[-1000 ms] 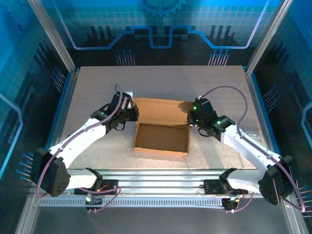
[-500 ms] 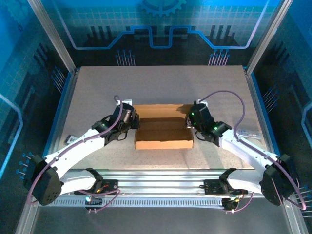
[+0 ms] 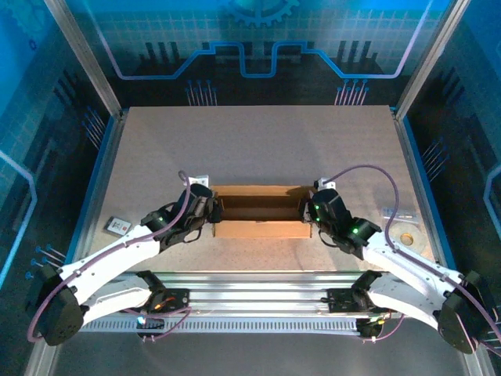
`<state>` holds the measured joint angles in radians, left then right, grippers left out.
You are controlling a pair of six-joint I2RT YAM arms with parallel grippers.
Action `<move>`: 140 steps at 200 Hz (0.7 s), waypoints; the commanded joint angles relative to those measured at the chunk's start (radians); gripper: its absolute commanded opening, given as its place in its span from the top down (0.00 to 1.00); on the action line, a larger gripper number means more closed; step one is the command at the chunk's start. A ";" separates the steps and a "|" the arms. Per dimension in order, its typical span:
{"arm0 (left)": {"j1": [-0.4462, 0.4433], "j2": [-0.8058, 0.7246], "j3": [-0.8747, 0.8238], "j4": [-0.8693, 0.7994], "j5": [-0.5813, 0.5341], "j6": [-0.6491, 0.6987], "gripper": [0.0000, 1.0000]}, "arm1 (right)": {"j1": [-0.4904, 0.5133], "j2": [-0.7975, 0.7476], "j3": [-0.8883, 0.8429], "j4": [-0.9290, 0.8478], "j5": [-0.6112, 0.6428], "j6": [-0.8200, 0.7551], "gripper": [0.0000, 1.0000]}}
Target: Fold the paper box
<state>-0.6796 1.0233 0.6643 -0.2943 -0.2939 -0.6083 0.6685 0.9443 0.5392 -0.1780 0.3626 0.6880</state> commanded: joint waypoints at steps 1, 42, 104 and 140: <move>-0.028 -0.023 -0.019 -0.007 -0.024 -0.028 0.87 | 0.020 -0.045 -0.021 0.010 0.001 -0.014 0.73; -0.052 -0.070 -0.053 0.007 -0.075 -0.019 0.87 | 0.020 -0.114 -0.010 -0.056 -0.071 -0.060 0.53; -0.125 -0.103 -0.114 0.037 -0.188 -0.043 0.88 | 0.019 -0.244 0.054 -0.240 -0.193 -0.120 0.29; -0.176 -0.118 -0.144 0.055 -0.267 -0.070 0.88 | 0.020 -0.313 0.078 -0.285 -0.368 -0.157 0.19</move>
<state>-0.8242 0.9215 0.5549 -0.2375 -0.4763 -0.6502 0.6743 0.6758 0.5804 -0.3969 0.1341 0.5720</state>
